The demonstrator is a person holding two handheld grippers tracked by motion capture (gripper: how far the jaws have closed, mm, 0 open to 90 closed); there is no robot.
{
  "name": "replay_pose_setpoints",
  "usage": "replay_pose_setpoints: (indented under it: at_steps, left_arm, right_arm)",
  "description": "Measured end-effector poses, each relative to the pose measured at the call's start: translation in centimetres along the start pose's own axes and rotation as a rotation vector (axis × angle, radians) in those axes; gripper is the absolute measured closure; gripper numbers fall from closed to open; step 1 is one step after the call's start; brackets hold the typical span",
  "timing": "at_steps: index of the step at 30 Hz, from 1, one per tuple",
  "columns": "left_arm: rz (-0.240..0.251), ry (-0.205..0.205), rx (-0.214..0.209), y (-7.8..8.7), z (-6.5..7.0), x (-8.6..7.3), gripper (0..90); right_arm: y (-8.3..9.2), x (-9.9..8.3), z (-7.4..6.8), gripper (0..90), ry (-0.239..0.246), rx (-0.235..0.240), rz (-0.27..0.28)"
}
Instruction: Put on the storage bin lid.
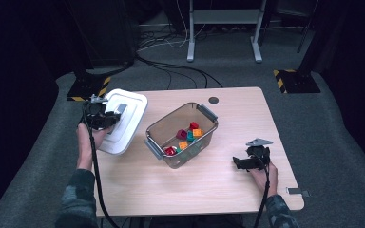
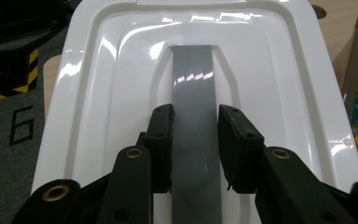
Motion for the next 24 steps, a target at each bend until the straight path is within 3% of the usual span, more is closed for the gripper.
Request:
replay_pose_setpoints:
  at_steps: [11,24]
  left_arm:
    - [0.019,-0.047,-0.036,0.9,1.8,1.9,66.6]
    - [0.036,-0.124,-0.095,1.5,5.0,3.7,66.6]
  right_arm:
    - [0.0,0.1,-0.1,2.4,-0.015,0.0,0.004]
    - [0.0,0.0,0.0,2.4,-0.007,0.001,-0.001]
Point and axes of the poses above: each handheld gripper's, and its own axes: y roughly backward along the jaws, x roughly out of its top, z roughly to its right, the point moved 5 cm from there along -y, roughly forward along the jaws, and after that the axes turned 10 degrees about -z, right-handed, at the moved point
